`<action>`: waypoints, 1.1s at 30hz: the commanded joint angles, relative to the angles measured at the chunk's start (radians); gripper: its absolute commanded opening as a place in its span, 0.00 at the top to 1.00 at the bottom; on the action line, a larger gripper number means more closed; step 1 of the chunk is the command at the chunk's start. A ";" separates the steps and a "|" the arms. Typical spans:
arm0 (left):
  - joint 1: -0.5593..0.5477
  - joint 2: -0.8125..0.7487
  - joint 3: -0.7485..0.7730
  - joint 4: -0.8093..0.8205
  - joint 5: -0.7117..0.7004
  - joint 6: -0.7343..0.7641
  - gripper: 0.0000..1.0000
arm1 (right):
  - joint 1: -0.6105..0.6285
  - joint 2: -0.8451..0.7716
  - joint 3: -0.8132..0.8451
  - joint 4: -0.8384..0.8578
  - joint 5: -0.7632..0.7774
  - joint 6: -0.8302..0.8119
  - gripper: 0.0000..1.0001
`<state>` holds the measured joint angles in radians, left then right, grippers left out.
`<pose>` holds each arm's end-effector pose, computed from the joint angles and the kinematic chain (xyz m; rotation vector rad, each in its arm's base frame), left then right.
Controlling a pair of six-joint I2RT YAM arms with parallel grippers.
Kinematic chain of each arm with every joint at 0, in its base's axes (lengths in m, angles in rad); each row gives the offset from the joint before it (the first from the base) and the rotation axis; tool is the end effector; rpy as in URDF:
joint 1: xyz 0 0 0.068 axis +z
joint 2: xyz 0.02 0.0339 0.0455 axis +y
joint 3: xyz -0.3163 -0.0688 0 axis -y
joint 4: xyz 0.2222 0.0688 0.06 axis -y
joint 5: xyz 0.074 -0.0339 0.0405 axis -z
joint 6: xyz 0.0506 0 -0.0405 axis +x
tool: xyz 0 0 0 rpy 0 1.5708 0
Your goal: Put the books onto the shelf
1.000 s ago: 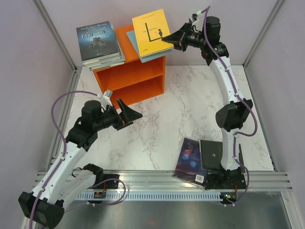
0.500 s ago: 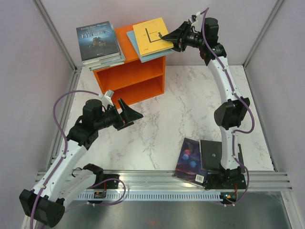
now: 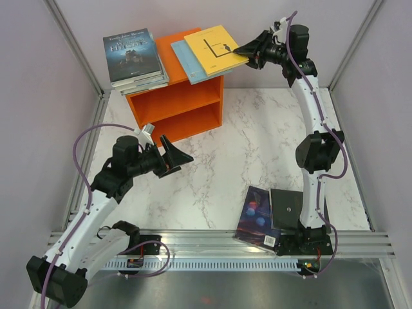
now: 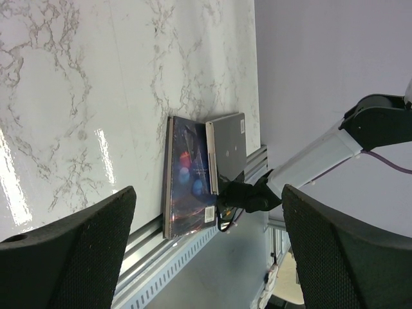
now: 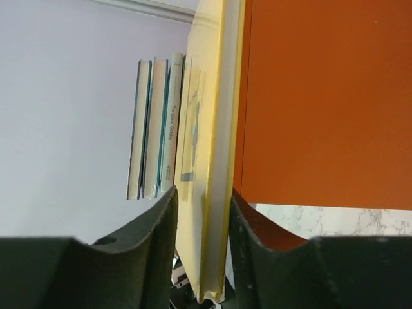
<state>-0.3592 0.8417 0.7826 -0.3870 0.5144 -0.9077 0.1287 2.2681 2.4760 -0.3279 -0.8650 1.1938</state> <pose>0.1234 -0.0729 0.3452 -0.2431 2.2011 -1.2781 0.5248 0.1068 0.4478 0.2821 1.9450 1.6531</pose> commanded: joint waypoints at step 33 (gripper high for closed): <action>0.009 -0.049 -0.043 0.017 0.009 -0.013 0.06 | 0.068 -0.062 0.006 0.012 0.115 -0.068 0.51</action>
<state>-0.3592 0.8047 0.7444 -0.3836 0.5182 -0.9150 0.2249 2.2700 2.4855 -0.3115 -0.8051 1.1778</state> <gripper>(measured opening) 0.944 0.462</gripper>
